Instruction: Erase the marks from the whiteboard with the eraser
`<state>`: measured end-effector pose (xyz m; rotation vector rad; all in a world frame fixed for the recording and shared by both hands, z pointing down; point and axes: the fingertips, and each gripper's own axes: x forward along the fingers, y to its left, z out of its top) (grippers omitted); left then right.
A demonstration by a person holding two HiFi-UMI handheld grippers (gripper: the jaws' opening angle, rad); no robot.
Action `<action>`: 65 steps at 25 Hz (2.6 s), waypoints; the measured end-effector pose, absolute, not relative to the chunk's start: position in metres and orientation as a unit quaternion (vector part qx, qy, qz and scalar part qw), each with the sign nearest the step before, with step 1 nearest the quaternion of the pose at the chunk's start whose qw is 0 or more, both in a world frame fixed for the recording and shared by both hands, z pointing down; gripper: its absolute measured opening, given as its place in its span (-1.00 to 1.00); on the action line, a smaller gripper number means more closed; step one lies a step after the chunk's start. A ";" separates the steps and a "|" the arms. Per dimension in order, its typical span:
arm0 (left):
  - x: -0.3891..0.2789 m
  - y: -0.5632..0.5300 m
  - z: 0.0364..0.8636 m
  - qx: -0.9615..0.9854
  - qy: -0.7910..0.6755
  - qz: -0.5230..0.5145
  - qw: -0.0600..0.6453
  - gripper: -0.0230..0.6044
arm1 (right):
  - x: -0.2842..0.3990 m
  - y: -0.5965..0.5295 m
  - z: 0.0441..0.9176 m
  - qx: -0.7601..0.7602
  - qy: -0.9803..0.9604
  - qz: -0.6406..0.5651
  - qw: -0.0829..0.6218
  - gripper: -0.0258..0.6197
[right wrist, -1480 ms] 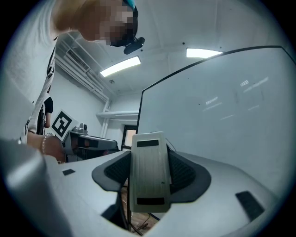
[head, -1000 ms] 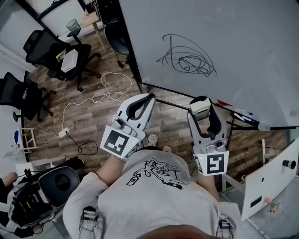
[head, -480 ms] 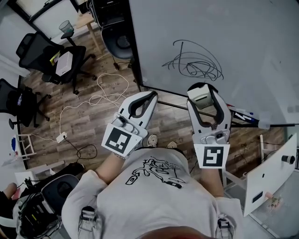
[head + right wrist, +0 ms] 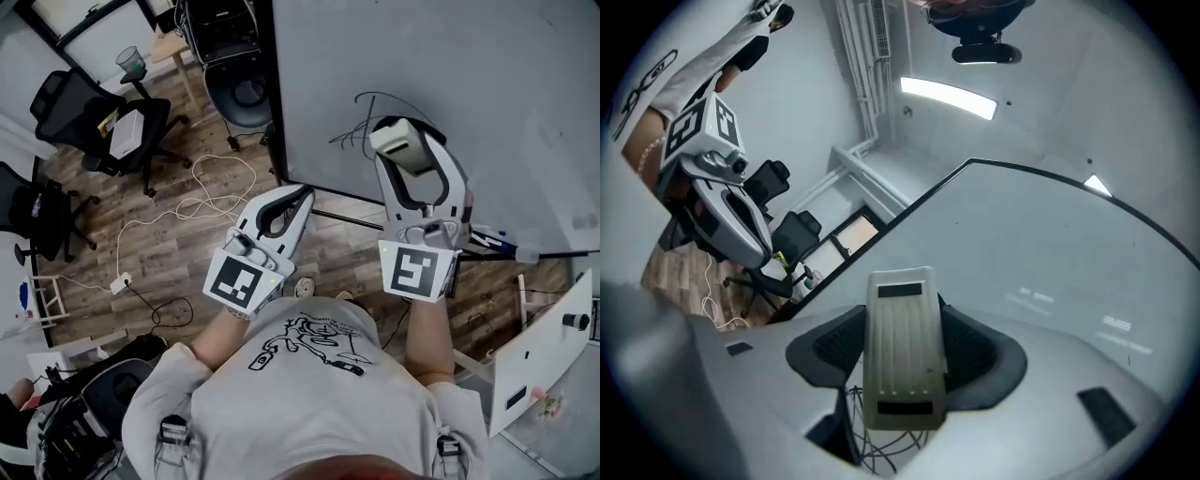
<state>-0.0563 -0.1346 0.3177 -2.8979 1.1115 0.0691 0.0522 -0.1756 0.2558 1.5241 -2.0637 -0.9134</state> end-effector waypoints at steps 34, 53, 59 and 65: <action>-0.073 -0.162 0.326 -0.928 0.373 0.023 0.011 -0.85 | 0.019 -0.239 0.274 0.541 -0.710 -0.382 0.239 -0.12; -0.067 -0.156 0.330 -0.924 0.383 0.017 0.007 -0.85 | -0.025 -0.248 0.364 0.475 -0.723 -0.390 0.315 -0.12; -0.065 -0.153 0.330 -0.924 0.383 0.015 0.007 -0.85 | -0.030 -0.248 0.375 0.464 -0.730 -0.389 0.317 -0.11; -0.057 -0.151 0.329 -0.925 0.379 0.014 0.007 -0.85 | -0.008 -0.243 0.359 0.482 -0.731 -0.379 0.300 -0.11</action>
